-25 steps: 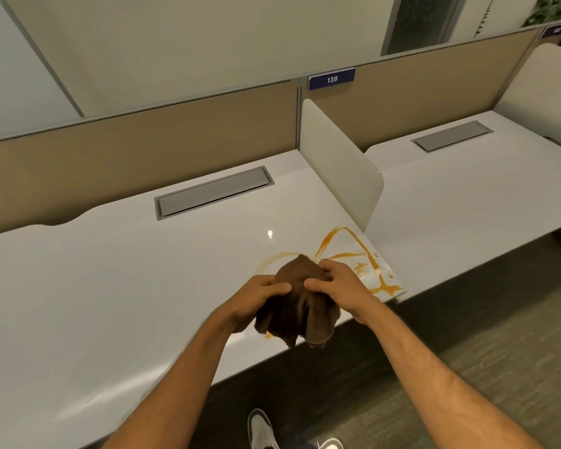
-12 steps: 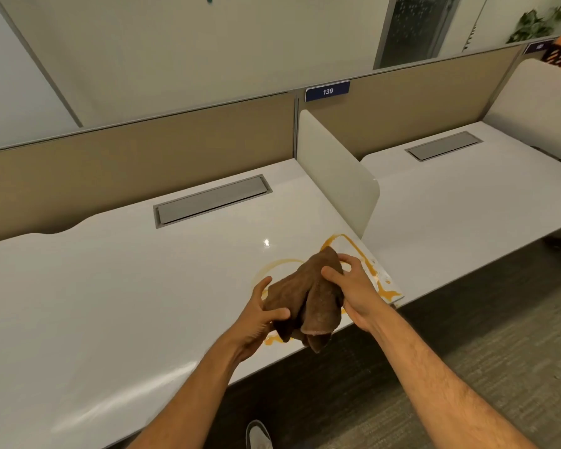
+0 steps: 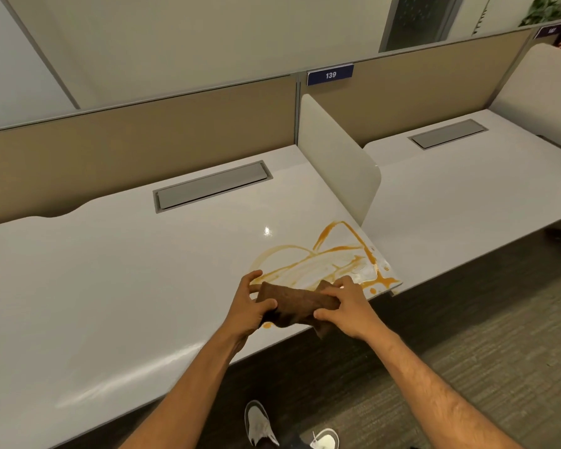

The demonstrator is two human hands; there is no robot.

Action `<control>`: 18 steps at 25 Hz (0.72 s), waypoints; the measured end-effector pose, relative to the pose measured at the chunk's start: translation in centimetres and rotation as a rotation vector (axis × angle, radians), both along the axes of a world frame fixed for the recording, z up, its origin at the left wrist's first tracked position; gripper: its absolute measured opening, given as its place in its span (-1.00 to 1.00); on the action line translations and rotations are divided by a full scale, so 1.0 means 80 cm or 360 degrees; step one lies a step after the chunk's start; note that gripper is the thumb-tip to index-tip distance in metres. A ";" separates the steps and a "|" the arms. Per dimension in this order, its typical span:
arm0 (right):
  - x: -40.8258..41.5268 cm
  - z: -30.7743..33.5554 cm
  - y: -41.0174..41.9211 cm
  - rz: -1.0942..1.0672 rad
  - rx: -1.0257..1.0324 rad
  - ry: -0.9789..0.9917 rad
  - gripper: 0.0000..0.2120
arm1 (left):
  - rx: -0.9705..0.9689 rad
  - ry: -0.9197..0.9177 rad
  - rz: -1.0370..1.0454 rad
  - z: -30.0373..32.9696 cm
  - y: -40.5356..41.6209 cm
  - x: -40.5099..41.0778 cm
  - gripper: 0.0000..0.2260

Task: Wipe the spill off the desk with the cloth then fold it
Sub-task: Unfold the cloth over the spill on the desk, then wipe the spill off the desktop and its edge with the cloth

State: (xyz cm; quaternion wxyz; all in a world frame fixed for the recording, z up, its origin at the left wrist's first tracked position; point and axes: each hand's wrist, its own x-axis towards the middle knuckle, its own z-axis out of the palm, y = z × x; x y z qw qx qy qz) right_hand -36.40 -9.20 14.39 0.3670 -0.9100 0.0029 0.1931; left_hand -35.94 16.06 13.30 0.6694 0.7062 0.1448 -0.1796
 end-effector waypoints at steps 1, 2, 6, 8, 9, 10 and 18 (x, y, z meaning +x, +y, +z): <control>-0.001 -0.003 0.001 -0.0005 0.0091 -0.0024 -0.58 | 0.0030 -0.0037 0.0021 -0.001 0.004 -0.003 -0.39; -0.003 -0.004 0.004 -0.0009 0.0191 -0.0029 -0.58 | 0.0065 -0.0083 0.0031 0.000 0.008 -0.006 -0.39; -0.007 -0.013 0.027 -0.0210 0.0787 0.0292 -0.63 | 0.0123 -0.0140 -0.0090 0.000 0.035 -0.005 -0.41; -0.011 -0.018 0.042 -0.0388 0.1157 0.0536 -0.60 | 0.0121 -0.0201 -0.0202 0.003 0.048 0.005 -0.37; -0.009 -0.022 0.049 -0.0448 0.1266 0.0652 -0.52 | 0.0142 -0.0219 -0.0271 0.002 0.055 0.015 -0.35; -0.007 -0.026 0.055 -0.0475 0.1321 0.0733 -0.46 | 0.0188 -0.0222 -0.0348 -0.002 0.062 0.024 -0.33; 0.044 -0.059 0.090 -0.0980 0.1375 0.0521 -0.65 | 0.0569 -0.0193 -0.0306 -0.066 0.104 0.085 -0.46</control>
